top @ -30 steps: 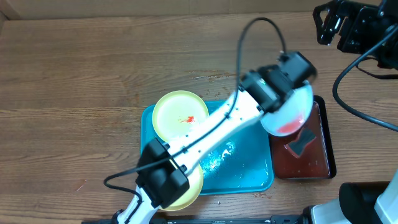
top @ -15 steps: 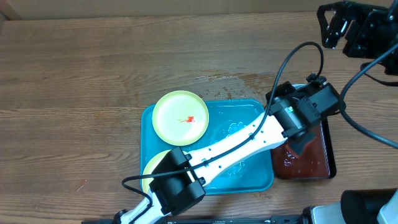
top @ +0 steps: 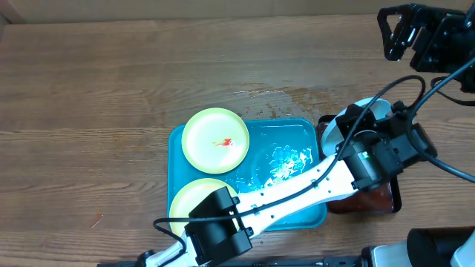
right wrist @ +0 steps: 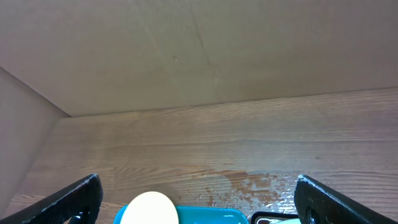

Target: Clean dirty plates on tray and stack at the side

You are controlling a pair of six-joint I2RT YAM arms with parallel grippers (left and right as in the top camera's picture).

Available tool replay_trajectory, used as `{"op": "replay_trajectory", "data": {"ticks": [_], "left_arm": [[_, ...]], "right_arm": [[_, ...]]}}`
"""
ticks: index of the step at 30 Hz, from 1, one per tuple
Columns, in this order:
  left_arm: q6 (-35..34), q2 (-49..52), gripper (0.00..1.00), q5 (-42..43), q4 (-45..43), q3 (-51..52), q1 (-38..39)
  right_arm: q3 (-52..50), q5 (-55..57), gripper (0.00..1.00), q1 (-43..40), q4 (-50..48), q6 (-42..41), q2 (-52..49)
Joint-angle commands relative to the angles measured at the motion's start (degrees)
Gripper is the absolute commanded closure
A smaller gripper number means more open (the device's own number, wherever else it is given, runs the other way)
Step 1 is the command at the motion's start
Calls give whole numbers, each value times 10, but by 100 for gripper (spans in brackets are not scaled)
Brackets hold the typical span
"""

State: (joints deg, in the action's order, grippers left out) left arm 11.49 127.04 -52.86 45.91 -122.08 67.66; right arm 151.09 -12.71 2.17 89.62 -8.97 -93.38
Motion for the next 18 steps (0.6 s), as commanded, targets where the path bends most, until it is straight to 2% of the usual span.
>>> {"op": "replay_trajectory", "data": {"ticks": [1, 10, 18], "left_arm": [[18, 1, 96, -58, -8, -16, -1], [54, 1, 96, -125, -42, -16, -1], [68, 1, 96, -137, -47, -16, 3]], "right_arm": [[12, -9, 0, -3, -2, 0, 7], [12, -16, 1, -3, -2, -2, 7], [12, -20, 0, -3, 2, -6, 7]]}}
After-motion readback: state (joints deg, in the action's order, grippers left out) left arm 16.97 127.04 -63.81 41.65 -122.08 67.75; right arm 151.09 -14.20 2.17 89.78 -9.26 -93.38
